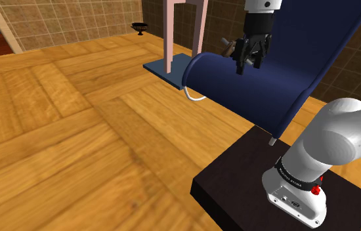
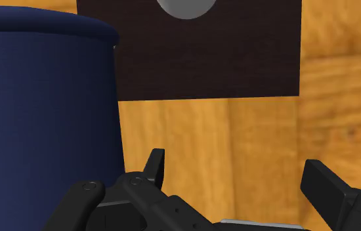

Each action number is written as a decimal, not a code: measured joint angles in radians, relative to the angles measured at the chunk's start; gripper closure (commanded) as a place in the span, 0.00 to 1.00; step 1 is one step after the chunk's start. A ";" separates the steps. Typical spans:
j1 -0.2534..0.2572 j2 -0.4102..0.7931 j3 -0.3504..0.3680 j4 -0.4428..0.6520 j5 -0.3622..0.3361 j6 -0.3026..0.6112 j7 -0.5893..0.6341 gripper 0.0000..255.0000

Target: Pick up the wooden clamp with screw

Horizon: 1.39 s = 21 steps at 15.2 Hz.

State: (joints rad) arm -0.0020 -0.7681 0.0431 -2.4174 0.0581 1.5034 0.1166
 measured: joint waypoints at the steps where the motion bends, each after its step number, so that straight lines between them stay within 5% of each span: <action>1: 0.000 0.000 0.000 0.000 0.000 0.000 0.000 0.00; 13: -0.075 0.180 -0.202 0.028 -0.129 0.252 -0.241 0.00; 21: -0.098 0.392 -0.349 0.168 -0.131 0.401 -0.427 0.00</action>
State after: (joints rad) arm -0.1005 -0.3761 -0.3054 -2.2493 -0.0731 1.9040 -0.3105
